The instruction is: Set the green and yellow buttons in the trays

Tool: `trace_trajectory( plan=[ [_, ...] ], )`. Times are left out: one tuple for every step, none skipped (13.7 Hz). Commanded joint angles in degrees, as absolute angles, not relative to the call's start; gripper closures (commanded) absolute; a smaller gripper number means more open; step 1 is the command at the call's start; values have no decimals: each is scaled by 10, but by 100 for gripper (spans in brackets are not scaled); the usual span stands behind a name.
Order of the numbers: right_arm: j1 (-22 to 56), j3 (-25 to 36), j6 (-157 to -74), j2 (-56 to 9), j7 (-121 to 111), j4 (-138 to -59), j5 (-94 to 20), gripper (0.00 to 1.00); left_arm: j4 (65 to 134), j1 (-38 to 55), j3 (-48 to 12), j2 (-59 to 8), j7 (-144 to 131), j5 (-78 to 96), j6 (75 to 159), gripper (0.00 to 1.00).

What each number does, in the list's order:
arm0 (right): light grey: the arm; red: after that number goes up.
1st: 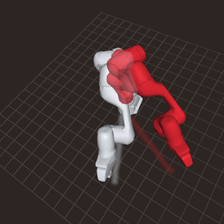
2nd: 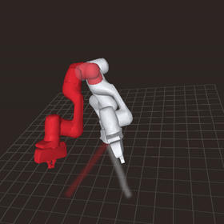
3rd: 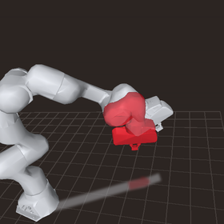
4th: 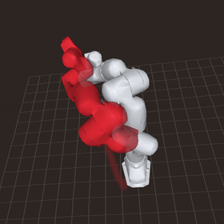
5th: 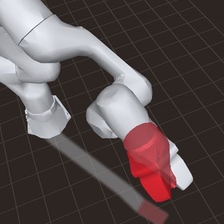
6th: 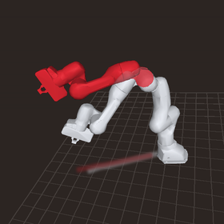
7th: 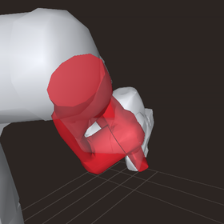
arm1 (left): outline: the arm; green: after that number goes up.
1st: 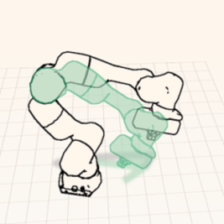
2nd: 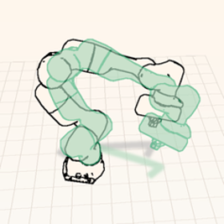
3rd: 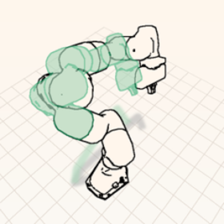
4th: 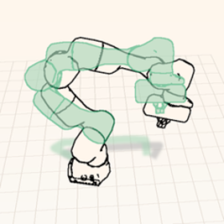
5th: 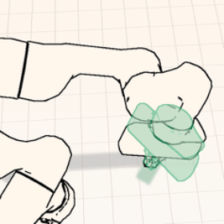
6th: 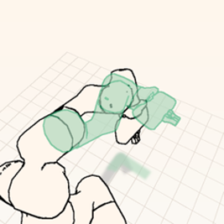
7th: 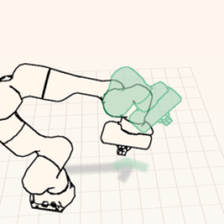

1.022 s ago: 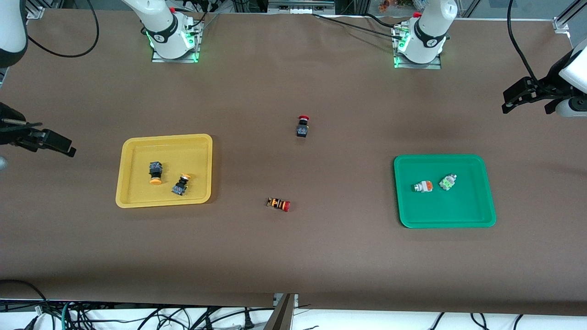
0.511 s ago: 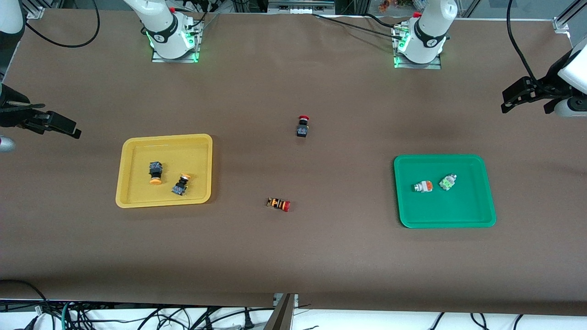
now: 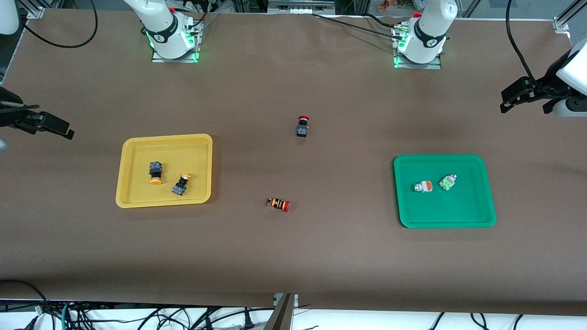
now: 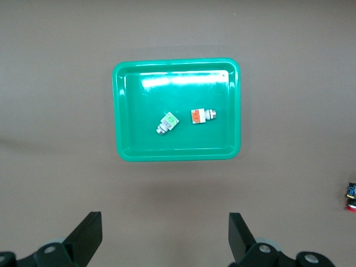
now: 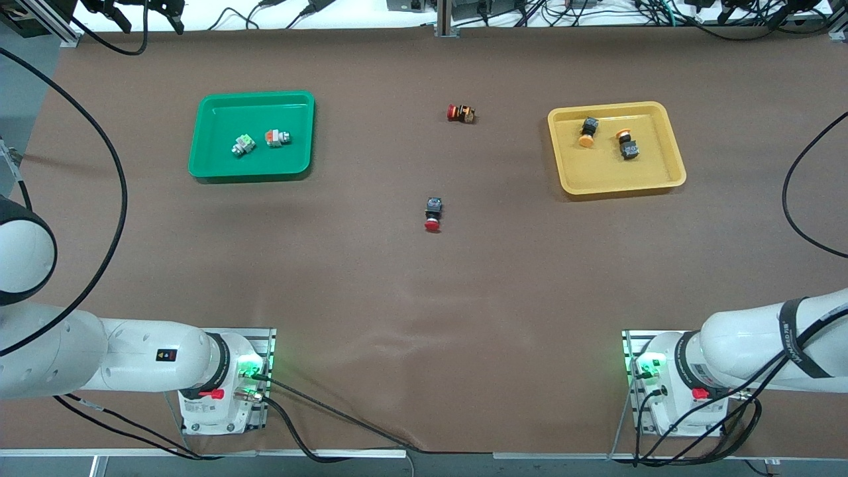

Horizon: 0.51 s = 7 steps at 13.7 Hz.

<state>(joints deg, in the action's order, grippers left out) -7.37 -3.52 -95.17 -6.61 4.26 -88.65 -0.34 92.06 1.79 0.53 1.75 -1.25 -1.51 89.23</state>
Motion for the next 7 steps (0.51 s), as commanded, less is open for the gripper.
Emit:
trace_trajectory(
  plan=[
    [-77, -50, -945, -73, 45, -860, 2, 0, 926, 20, 5, 21, -18, -6, 889, 0],
    [-71, -54, -946, -72, 46, -860, 3, 0, 926, 20, 5, 22, -18, -5, 889, 0],
    [-61, -58, -945, -70, 47, -860, 9, 0, 926, 20, 5, 22, -18, -5, 889, 0],
    [-60, -57, -945, -69, 47, -860, 9, 0, 926, 20, 5, 22, -18, -5, 889, 0],
    [-62, -53, -941, -69, 40, -860, 4, 0, 926, 20, 5, 22, -18, -6, 889, 0],
    [-62, -53, -940, -69, 39, -860, 4, 0, 926, 20, 5, 22, -18, -5, 889, 0],
    [-62, -55, -942, -69, 40, -860, 4, 0, 926, 20, 5, 22, -18, -5, 889, 0]
  ],
)
